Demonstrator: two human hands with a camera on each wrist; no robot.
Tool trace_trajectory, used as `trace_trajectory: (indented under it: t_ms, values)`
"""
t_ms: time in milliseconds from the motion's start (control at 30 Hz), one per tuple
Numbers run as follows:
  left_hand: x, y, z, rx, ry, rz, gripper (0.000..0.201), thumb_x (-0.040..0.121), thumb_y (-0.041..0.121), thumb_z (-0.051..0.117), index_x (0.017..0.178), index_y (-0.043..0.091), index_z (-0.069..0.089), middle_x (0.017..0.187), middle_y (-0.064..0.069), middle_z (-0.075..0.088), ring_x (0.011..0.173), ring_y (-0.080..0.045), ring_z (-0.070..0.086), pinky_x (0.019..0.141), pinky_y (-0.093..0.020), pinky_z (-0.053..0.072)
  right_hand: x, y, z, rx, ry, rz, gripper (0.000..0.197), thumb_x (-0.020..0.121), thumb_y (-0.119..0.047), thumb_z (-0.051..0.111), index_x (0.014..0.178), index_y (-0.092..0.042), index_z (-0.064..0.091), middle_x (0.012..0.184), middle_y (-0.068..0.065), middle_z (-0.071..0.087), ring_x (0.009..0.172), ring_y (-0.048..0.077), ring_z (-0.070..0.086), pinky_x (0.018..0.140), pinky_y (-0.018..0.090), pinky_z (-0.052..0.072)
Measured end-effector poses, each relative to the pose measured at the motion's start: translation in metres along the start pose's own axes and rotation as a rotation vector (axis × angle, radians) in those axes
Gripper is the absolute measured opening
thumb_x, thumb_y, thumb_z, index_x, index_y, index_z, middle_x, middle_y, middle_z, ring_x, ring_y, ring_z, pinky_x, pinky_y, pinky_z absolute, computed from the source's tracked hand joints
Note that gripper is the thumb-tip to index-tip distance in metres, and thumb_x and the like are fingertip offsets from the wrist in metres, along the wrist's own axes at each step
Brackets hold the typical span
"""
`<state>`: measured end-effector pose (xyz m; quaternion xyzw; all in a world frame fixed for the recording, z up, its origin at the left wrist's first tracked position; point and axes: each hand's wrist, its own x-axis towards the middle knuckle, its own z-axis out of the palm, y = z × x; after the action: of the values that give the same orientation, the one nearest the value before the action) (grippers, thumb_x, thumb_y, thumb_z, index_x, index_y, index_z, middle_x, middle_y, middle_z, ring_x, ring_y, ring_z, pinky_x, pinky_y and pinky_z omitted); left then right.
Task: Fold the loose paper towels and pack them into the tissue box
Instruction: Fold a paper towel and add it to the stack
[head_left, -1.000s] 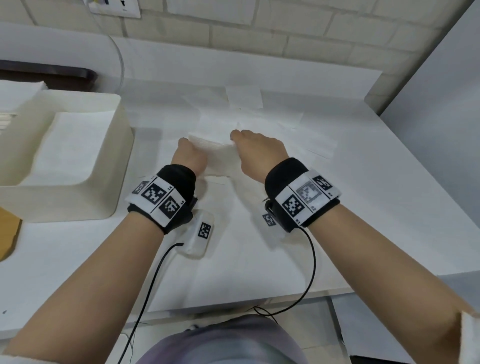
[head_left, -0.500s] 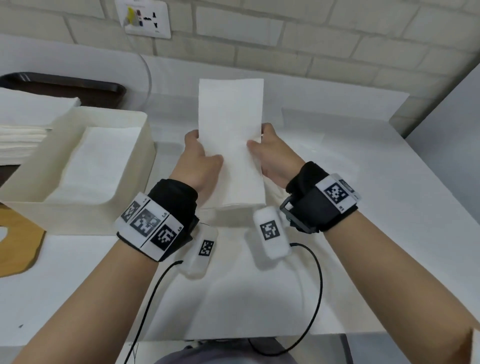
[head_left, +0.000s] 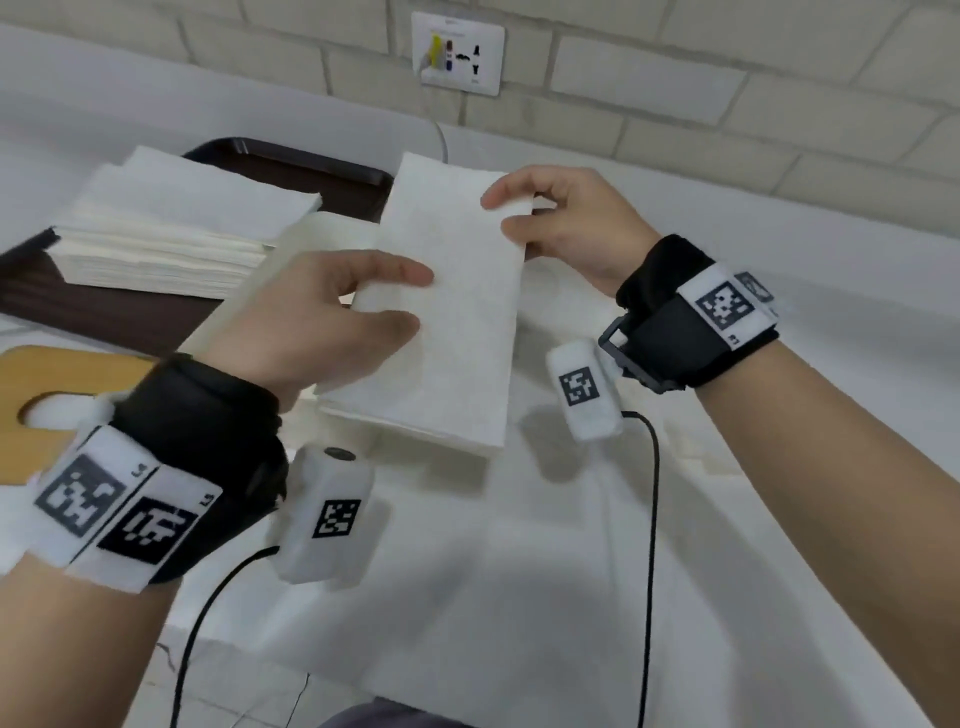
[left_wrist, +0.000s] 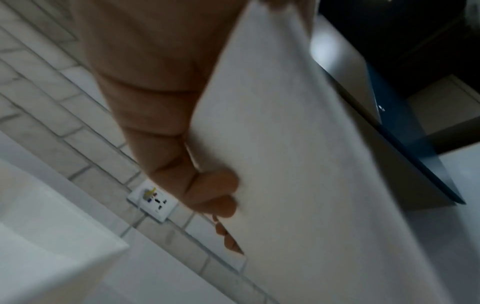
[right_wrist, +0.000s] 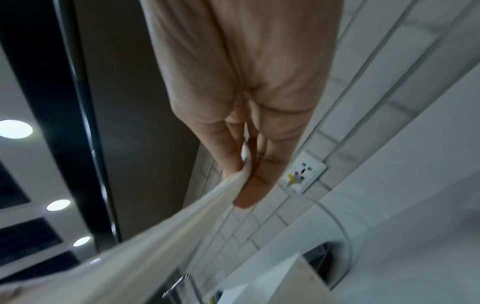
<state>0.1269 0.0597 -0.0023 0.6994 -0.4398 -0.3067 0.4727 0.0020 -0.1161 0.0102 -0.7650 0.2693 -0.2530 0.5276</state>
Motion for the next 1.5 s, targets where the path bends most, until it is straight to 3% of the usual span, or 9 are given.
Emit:
trace_trajectory:
  t_ms: [133, 300, 567, 900, 1067, 1200, 1267, 1367, 1500]
  values:
    - [-0.001, -0.007, -0.039, 0.039, 0.094, -0.085, 0.039, 0.081, 0.002, 0.064, 0.101, 0.035, 0.064, 0.091, 0.014, 0.064, 0.055, 0.002, 0.061, 0.050, -0.011, 0.049, 0.030, 0.004, 0.042, -0.320, 0.024, -0.059, 0.024, 0.082, 0.001, 0.058, 0.103, -0.009, 0.065, 0.085, -0.011, 0.053, 0.054, -0.007, 0.045, 0.059, 0.005, 0.036]
    - [0.011, -0.027, -0.056, 0.403, 0.226, -0.182, 0.035, 0.081, 0.014, 0.066, 0.111, 0.031, 0.062, 0.116, 0.002, 0.056, 0.097, -0.016, 0.051, 0.088, -0.028, 0.039, 0.052, 0.012, 0.080, -0.560, -0.008, -0.068, 0.036, 0.083, -0.002, 0.060, 0.119, -0.008, 0.056, 0.125, 0.005, 0.045, 0.094, 0.012, 0.046, 0.064, 0.002, 0.035]
    - [0.031, -0.054, -0.047, 0.658, 0.013, -0.376, 0.061, 0.076, 0.006, 0.070, 0.130, 0.026, 0.049, 0.122, -0.001, 0.045, 0.099, -0.017, 0.041, 0.082, -0.026, 0.035, 0.075, 0.008, 0.094, -0.985, -0.253, 0.038, 0.042, 0.090, -0.011, 0.057, 0.131, -0.007, 0.048, 0.137, 0.009, 0.045, 0.125, 0.021, 0.045, 0.100, 0.023, 0.037]
    - [0.032, -0.046, -0.024, 1.201, -0.105, -0.187, 0.047, 0.083, 0.028, 0.059, 0.129, 0.026, 0.050, 0.132, -0.006, 0.043, 0.124, -0.026, 0.035, 0.101, -0.032, 0.030, 0.080, 0.002, 0.117, -1.350, -0.541, -0.120, 0.051, 0.086, -0.020, 0.062, 0.133, -0.011, 0.046, 0.142, 0.006, 0.036, 0.127, 0.026, 0.038, 0.096, 0.032, 0.038]
    - [0.032, -0.036, -0.007, 1.144, -0.298, -0.301, 0.046, 0.091, 0.031, 0.049, 0.137, 0.036, 0.040, 0.119, -0.001, 0.054, 0.114, -0.020, 0.049, 0.083, -0.026, 0.033, 0.078, 0.005, 0.122, -1.362, -0.725, -0.005, 0.066, 0.088, -0.032, 0.059, 0.145, -0.021, 0.027, 0.148, 0.002, 0.033, 0.132, 0.021, 0.036, 0.101, 0.028, 0.034]
    - [0.034, -0.029, -0.003, 1.197, -0.351, -0.332, 0.050, 0.092, 0.019, 0.047, 0.139, 0.032, 0.038, 0.128, -0.001, 0.053, 0.118, -0.020, 0.047, 0.085, -0.024, 0.035, 0.082, 0.008, 0.124, -1.359, -0.781, -0.007, 0.061, 0.091, -0.024, 0.055, 0.145, -0.019, 0.027, 0.146, 0.005, 0.035, 0.120, 0.023, 0.044, 0.075, 0.019, 0.040]
    - [0.033, -0.027, -0.002, 1.210, -0.370, -0.330, 0.047, 0.096, 0.019, 0.041, 0.141, 0.029, 0.036, 0.134, -0.002, 0.049, 0.124, -0.021, 0.043, 0.094, -0.026, 0.035, 0.083, 0.007, 0.120, -1.312, -0.770, -0.015, 0.055, 0.094, -0.017, 0.048, 0.145, -0.019, 0.028, 0.147, 0.004, 0.035, 0.122, 0.021, 0.043, 0.073, 0.015, 0.039]
    - [0.025, -0.025, -0.004, 1.156, -0.393, -0.349, 0.042, 0.100, 0.026, 0.032, 0.142, 0.026, 0.037, 0.138, -0.003, 0.045, 0.127, -0.023, 0.039, 0.099, -0.029, 0.031, 0.073, 0.006, 0.107, -1.189, -0.616, -0.046, 0.042, 0.099, -0.021, 0.035, 0.141, -0.021, 0.037, 0.148, 0.002, 0.035, 0.132, 0.020, 0.037, 0.103, 0.026, 0.031]
    - [0.010, -0.010, -0.004, 0.829, -0.077, -0.303, 0.037, 0.099, 0.031, 0.036, 0.126, 0.017, 0.055, 0.121, -0.003, 0.056, 0.111, -0.023, 0.050, 0.086, -0.029, 0.036, 0.043, 0.011, 0.066, -0.981, -0.309, -0.065, 0.035, 0.095, -0.026, 0.042, 0.130, -0.020, 0.047, 0.137, 0.005, 0.042, 0.123, 0.023, 0.043, 0.105, 0.037, 0.034]
